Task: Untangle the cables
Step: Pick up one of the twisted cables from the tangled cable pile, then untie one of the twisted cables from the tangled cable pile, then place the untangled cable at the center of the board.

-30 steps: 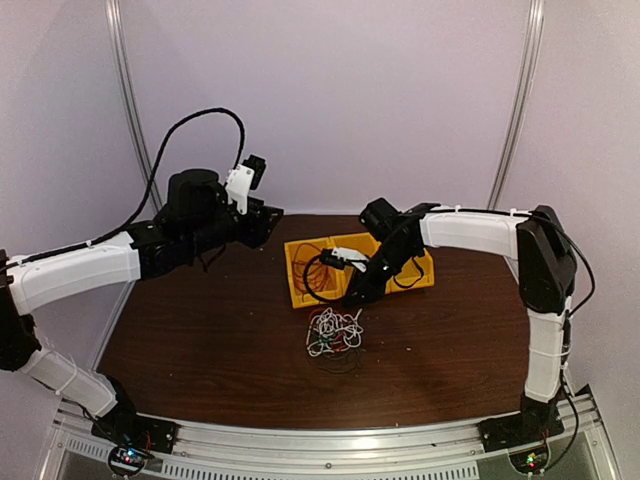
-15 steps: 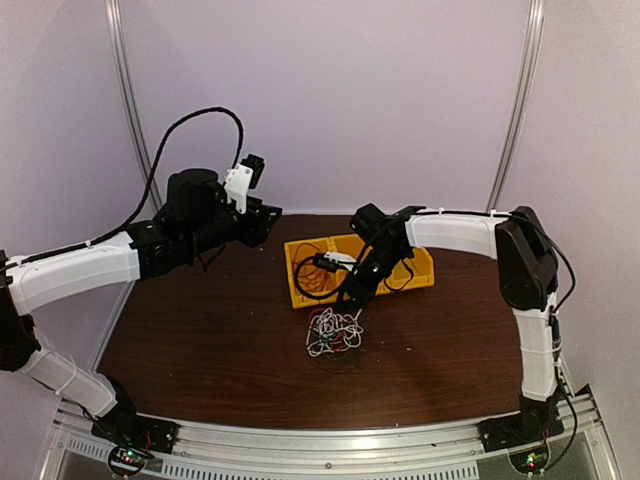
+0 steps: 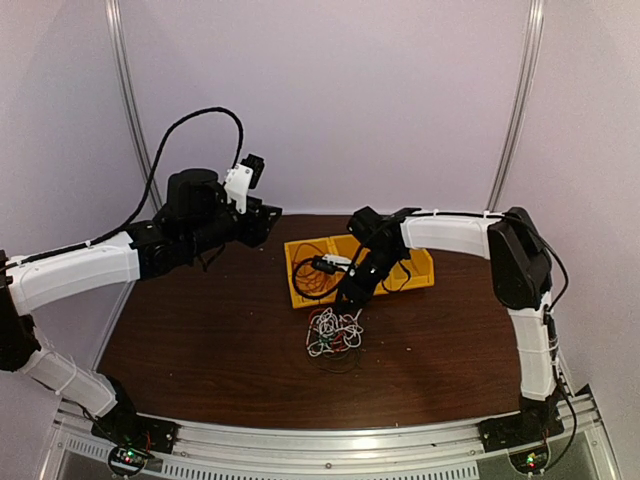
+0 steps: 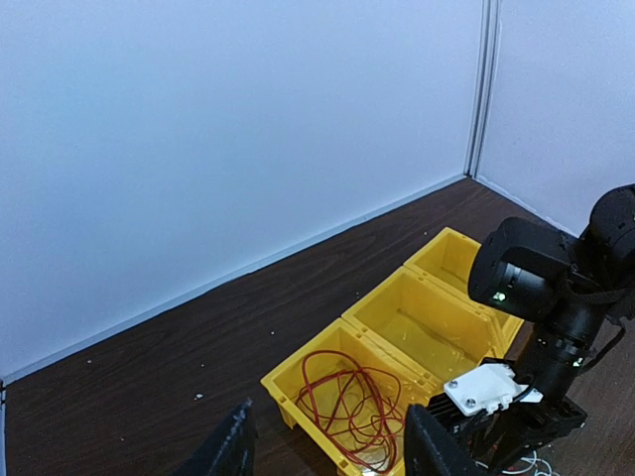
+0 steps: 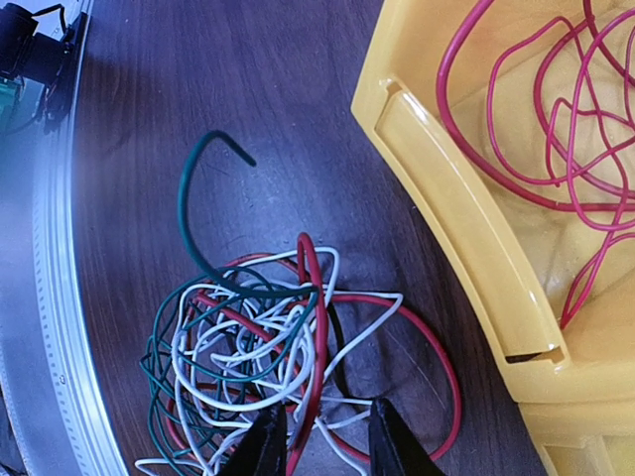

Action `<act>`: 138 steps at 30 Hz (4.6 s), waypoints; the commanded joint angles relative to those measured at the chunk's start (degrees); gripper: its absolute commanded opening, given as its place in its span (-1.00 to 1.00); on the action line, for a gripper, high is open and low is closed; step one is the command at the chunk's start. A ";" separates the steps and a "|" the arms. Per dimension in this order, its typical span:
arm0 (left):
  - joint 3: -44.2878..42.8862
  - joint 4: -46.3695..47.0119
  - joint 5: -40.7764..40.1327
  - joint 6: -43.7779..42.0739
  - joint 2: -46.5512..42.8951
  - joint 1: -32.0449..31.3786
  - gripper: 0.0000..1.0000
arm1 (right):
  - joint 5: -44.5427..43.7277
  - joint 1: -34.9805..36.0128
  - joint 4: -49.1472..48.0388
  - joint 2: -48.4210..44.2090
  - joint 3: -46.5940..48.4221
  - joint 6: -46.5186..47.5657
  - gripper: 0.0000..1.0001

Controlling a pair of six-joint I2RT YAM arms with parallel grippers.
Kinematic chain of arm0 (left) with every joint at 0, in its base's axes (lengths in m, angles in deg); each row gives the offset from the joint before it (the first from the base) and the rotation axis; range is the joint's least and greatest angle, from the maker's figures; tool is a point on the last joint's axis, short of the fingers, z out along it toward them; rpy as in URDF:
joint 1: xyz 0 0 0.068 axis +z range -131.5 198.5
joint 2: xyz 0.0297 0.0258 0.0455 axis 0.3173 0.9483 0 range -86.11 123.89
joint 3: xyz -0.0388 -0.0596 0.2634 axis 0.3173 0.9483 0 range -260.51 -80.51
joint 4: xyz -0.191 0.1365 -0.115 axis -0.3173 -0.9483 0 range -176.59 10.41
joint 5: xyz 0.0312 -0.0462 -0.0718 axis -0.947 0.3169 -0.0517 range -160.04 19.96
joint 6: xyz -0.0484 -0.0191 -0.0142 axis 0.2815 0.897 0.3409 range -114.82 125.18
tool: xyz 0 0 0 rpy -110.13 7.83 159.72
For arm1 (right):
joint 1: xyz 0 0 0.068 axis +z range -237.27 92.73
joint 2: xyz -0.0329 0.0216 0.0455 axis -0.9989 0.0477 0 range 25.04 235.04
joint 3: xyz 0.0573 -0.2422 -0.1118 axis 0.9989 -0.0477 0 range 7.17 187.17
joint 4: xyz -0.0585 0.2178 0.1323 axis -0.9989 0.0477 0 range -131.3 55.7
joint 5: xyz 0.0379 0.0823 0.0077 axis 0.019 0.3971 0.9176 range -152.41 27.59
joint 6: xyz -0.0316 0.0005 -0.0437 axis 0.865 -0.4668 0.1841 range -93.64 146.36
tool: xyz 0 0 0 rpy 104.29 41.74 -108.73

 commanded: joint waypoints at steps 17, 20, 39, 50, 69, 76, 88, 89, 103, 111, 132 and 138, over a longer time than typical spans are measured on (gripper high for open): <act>0.40 2.42 -0.40 -1.04 -0.92 0.04 0.04 | 3.45 0.64 1.96 0.02 2.42 -0.49 -0.92; 0.40 2.33 -0.33 -1.07 -0.62 0.05 0.04 | 3.75 0.67 2.00 -2.79 1.49 -0.39 -1.00; 3.32 8.28 21.95 -7.06 0.11 -0.81 0.04 | 9.92 1.49 2.70 -24.33 -5.66 3.71 -1.00; 18.83 35.13 25.30 -3.88 -5.01 -10.01 0.11 | 7.87 1.39 -0.88 -32.03 -7.49 0.88 -1.00; 21.03 52.92 -18.51 15.94 11.51 -22.44 0.39 | 8.07 1.43 -3.95 -33.38 -8.58 -1.31 -1.00; 16.04 59.92 -19.87 18.04 20.70 -22.46 0.37 | 10.18 1.49 -3.70 -33.18 -8.09 -1.58 -1.00; 13.10 55.40 -29.81 21.67 33.71 -22.54 0.31 | 18.70 1.33 3.07 -38.22 6.15 1.43 -1.00; 13.16 54.53 -29.93 21.97 34.07 -22.54 0.31 | 18.75 1.18 2.48 -39.03 7.90 0.67 -1.00; 17.13 43.81 -33.45 25.18 31.50 -22.46 0.29 | 31.68 -11.15 -1.20 -43.76 21.42 -5.01 -1.00; 20.67 37.92 -33.94 27.56 26.77 -22.36 0.28 | 34.07 -16.77 -4.35 -46.93 22.10 -7.88 -1.00; 21.49 31.30 -28.39 8.92 6.22 -22.18 0.49 | 25.13 -23.78 -18.13 -53.24 0.44 -13.61 -1.00; 15.84 23.30 -20.03 3.62 1.65 -19.70 0.57 | 23.30 -23.78 -18.49 -54.14 -4.52 -12.45 -1.00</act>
